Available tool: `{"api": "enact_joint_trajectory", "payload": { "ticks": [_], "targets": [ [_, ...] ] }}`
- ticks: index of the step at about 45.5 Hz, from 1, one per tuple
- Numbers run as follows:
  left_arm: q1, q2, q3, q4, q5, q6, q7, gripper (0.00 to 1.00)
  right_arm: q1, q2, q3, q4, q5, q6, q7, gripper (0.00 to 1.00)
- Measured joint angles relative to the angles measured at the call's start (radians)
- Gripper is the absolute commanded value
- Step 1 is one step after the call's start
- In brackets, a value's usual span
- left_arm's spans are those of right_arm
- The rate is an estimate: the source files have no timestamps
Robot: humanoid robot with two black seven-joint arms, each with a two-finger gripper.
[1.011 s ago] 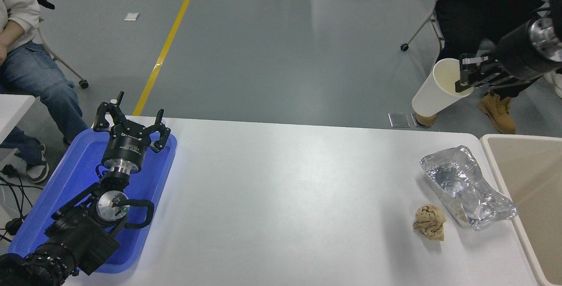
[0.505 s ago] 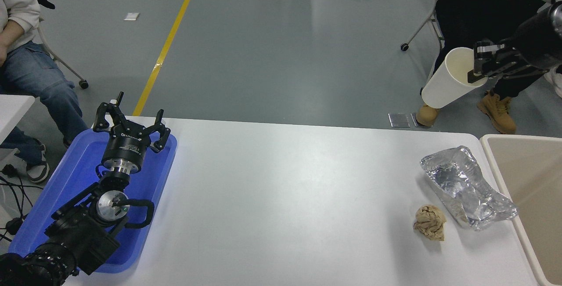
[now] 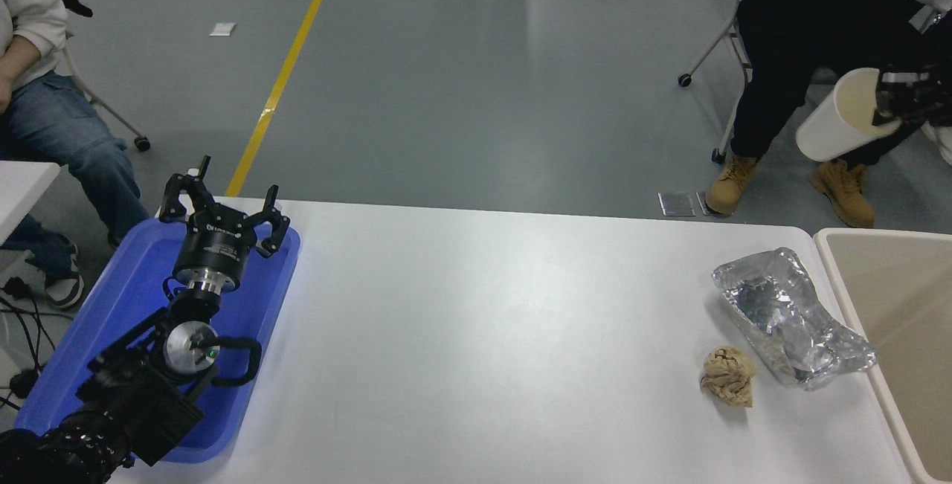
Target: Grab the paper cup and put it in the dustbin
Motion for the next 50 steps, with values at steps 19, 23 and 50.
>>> {"api": "enact_joint_trajectory", "payload": {
  "ticks": [19,23,50],
  "targets": [
    [0.0,0.0,0.0,0.0,0.0,0.0,0.0,1.0,-0.412,-0.011,0.015,-0.298,0.156,-0.242,-0.006,0.0],
    [0.0,0.0,0.0,0.0,0.0,0.0,0.0,1.0,-0.487,-0.011,0.025,-0.32,0.199,-0.308,-0.007,0.0],
    [0.0,0.0,0.0,0.0,0.0,0.0,0.0,1.0,-0.943,0.064,0.329,-0.396,0.309,-0.589,-0.01,0.0]
  ]
}}
